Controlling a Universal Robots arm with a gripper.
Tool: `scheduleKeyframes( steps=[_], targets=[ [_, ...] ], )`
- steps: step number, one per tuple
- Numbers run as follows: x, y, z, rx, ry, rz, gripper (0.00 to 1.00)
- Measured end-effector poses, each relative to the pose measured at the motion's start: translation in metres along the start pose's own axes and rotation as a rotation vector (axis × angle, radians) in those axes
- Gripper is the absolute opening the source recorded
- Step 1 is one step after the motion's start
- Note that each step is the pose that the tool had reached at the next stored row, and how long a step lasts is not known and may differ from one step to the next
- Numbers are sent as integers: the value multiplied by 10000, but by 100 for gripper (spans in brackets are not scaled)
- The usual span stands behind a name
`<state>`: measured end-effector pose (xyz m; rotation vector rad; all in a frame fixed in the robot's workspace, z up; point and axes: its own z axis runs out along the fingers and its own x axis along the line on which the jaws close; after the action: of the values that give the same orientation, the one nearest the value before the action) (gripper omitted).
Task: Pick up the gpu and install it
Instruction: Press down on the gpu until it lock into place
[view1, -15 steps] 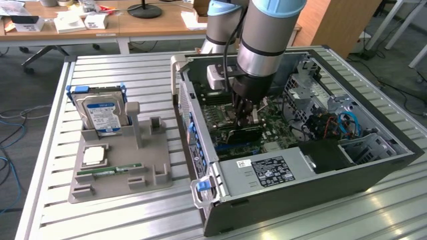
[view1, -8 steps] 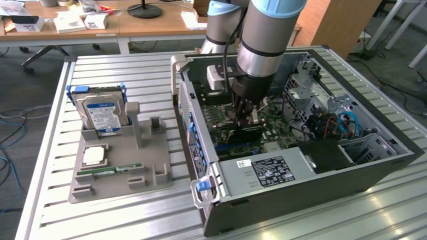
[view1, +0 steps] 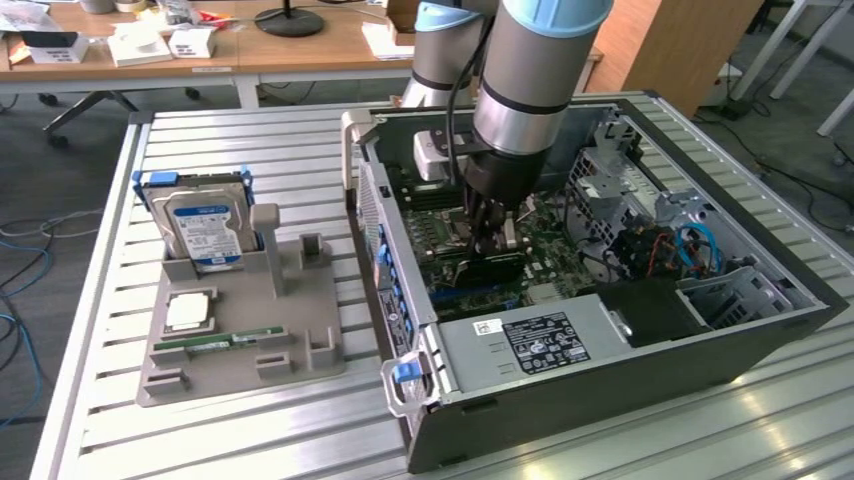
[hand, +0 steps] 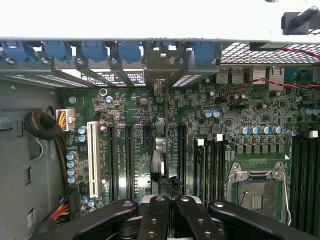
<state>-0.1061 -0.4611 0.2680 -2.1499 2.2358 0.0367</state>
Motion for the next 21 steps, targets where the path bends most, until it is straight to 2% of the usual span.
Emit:
scheduleKeyframes(
  steps=[21],
  targets=[
    [-5, 0, 17, 1, -8, -1, 11]
  ],
)
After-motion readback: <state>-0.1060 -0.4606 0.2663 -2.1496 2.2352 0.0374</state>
